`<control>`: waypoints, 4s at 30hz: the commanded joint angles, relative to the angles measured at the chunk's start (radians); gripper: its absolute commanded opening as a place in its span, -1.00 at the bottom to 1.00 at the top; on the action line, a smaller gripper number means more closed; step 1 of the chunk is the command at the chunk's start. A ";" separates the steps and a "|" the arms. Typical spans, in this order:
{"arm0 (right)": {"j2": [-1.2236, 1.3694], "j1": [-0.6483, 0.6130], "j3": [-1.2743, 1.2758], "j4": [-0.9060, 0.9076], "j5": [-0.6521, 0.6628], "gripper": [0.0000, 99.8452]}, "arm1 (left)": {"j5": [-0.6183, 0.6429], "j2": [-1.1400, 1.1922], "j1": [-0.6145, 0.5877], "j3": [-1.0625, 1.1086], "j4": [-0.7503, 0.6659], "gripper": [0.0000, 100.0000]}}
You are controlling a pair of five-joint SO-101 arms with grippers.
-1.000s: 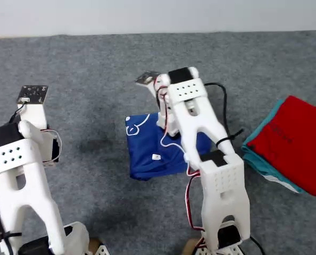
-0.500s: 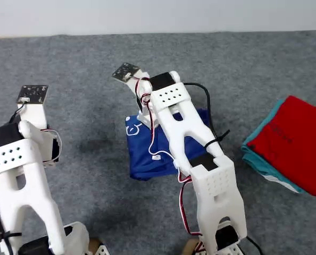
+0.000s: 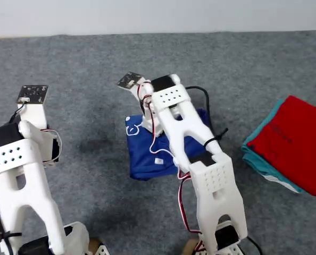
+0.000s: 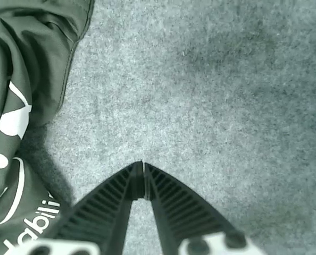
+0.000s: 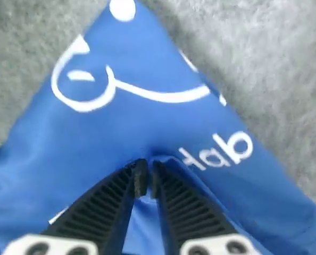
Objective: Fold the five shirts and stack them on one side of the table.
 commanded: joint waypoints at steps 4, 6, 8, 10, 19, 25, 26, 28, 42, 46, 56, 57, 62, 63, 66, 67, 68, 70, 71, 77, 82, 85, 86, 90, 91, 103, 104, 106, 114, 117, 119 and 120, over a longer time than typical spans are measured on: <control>-0.062 0.065 -0.114 0.162 0.015 -0.97 | -0.011 -0.032 -0.005 -0.010 -0.017 -0.99; -0.079 0.077 -0.130 0.211 0.015 -0.97 | -0.011 -0.032 -0.005 -0.012 -0.017 -0.99; -0.102 0.096 -0.121 0.222 0.015 -0.97 | -0.011 -0.032 -0.003 -0.012 -0.017 -0.99; -0.139 0.117 -0.089 0.220 0.018 -0.97 | -0.009 -0.032 -0.002 -0.012 -0.017 -0.99; -0.266 0.219 0.193 0.217 0.051 -0.97 | -0.011 -0.032 0.000 -0.012 -0.017 -0.99; -0.292 0.240 0.213 0.220 0.021 -0.79 | -0.012 -0.032 0.002 -0.012 -0.018 -0.99; -0.311 0.240 0.221 0.220 -0.015 -0.72 | -0.012 -0.032 0.002 -0.013 -0.018 -0.99; -0.352 0.240 0.253 0.219 -0.049 -0.65 | -0.012 -0.032 0.002 -0.013 -0.018 -0.99; -0.595 0.228 0.669 0.151 -0.049 -0.66 | -0.014 -0.032 0.002 -0.013 -0.040 -0.99; -0.593 0.226 0.717 0.041 -0.049 -0.82 | -0.014 -0.032 0.002 -0.012 -0.048 -0.99; -0.568 0.226 0.718 -0.099 -0.049 -0.92 | -0.014 -0.032 0.002 -0.012 -0.054 -0.99; -0.556 0.226 0.718 -0.107 -0.049 -0.92 | -0.014 -0.032 0.002 -0.012 -0.054 -0.99; -0.492 0.226 0.718 -0.125 -0.049 -0.92 | -0.014 -0.032 0.002 -0.008 -0.054 -0.99; -0.481 0.226 0.718 -0.119 -0.049 -0.92 | -0.014 -0.032 0.002 -0.008 -0.052 -0.99; -0.460 0.229 0.724 -0.087 -0.049 -0.92 | -0.014 -0.032 0.002 -0.007 -0.051 -0.99; -0.453 0.231 0.724 -0.070 -0.049 -0.92 | -0.014 -0.032 0.000 -0.007 -0.051 -0.99; -0.446 0.232 0.724 -0.051 -0.049 -0.92 | -0.014 -0.032 0.000 -0.007 -0.051 -0.99; -0.433 0.234 0.724 -0.005 -0.049 -0.92 | -0.014 -0.032 0.000 -0.007 -0.052 -0.99; -0.430 0.234 0.724 0.016 -0.049 -0.92 | -0.014 -0.032 0.000 -0.008 -0.052 -0.99; -0.464 0.226 0.715 0.097 -0.049 -0.92 | -0.014 -0.032 0.002 -0.012 -0.052 -0.99; -0.496 0.219 0.712 0.008 -0.049 -0.92 | -0.014 -0.032 0.002 -0.012 -0.060 -0.99; -0.472 0.209 0.712 -0.065 -0.049 -0.92 | -0.014 -0.032 0.002 -0.012 -0.068 -0.99; -0.461 0.209 0.712 -0.091 -0.049 -0.92 | -0.014 -0.032 0.002 -0.012 -0.068 -0.99; -0.453 0.205 0.712 -0.160 -0.049 -0.94 | -0.014 -0.032 0.002 -0.012 -0.068 -0.99; -0.453 0.203 0.712 -0.166 -0.049 -0.96 | -0.014 -0.032 0.002 -0.012 -0.066 -0.99; -0.444 0.202 0.746 -0.125 -0.046 -0.97 | -0.014 -0.032 0.002 -0.012 -0.066 -0.99; -0.444 0.202 0.755 -0.093 -0.037 -0.97 | -0.014 -0.032 0.000 -0.012 -0.066 -0.99; -0.449 0.206 0.775 -0.027 -0.025 -0.97 | -0.014 -0.032 0.000 -0.012 -0.066 -0.99; -0.479 0.229 0.773 0.122 -0.026 -0.96 | -0.015 -0.032 0.003 -0.012 -0.081 -0.99; -0.519 0.199 0.718 0.097 -0.028 -0.96 | -0.015 -0.032 0.003 -0.013 -0.081 -0.99; -0.530 0.160 0.675 0.082 -0.029 -0.96 | -0.015 -0.032 0.003 -0.013 -0.081 -0.99; -0.532 0.137 0.657 0.071 -0.029 -0.96 | -0.015 -0.032 0.003 -0.013 -0.081 -0.99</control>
